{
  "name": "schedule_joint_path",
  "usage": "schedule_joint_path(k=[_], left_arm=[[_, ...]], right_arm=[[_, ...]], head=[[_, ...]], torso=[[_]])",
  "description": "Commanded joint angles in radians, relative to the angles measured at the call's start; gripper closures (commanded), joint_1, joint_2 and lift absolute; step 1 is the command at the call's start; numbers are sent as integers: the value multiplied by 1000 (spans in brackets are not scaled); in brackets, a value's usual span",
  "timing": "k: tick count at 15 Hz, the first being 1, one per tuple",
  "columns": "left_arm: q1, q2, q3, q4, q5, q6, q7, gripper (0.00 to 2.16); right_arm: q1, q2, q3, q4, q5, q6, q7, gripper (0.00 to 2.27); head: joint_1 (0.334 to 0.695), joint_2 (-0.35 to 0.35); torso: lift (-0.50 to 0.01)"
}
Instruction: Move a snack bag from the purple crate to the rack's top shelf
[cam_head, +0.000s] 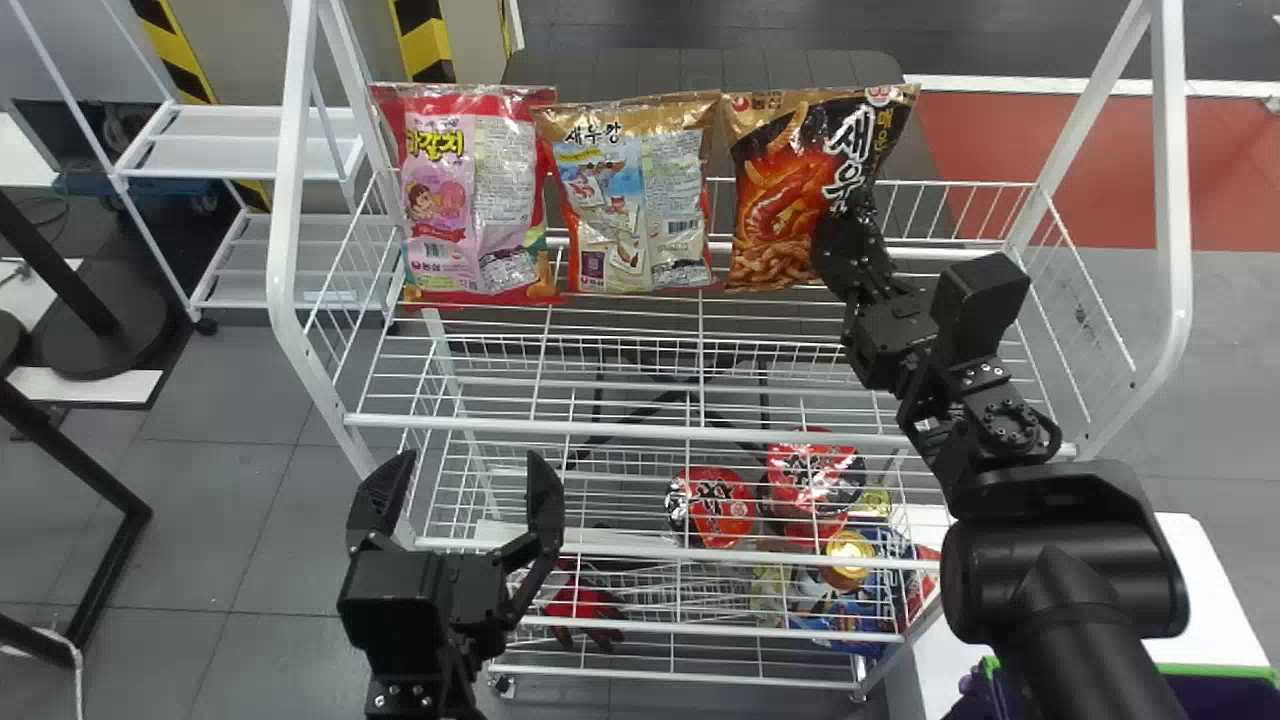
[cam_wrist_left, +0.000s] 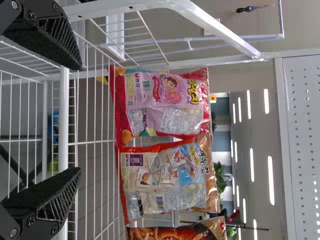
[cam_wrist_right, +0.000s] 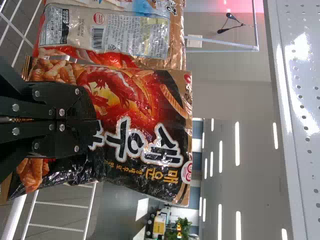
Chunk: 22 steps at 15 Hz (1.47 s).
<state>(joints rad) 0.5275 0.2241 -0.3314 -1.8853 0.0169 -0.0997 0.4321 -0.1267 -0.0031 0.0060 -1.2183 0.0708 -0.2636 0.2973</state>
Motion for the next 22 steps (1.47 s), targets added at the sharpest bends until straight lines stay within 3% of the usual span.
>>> schedule_joint_path(k=[1,11,13,22], left_arm=[[0,1,2,8,0,-14,1,90],[-6,-3,6,20,2,-27,-9,90],[-11,-5,3,22,2,-27,-9,90],[-14,-5,2,23,2,-27,-9,90]], right_arm=[[-31,4,-1,69,6,-47,0,1480],[-79,4,-12,192,32,-133,-14,1457],[-82,4,-18,207,34,-148,-12,1278],[-103,4,-24,263,38,-164,-10,1160]], head=[[695,11],[695,15],[695,12],[695,2]], torso=[[1],[1],[1],[1]])
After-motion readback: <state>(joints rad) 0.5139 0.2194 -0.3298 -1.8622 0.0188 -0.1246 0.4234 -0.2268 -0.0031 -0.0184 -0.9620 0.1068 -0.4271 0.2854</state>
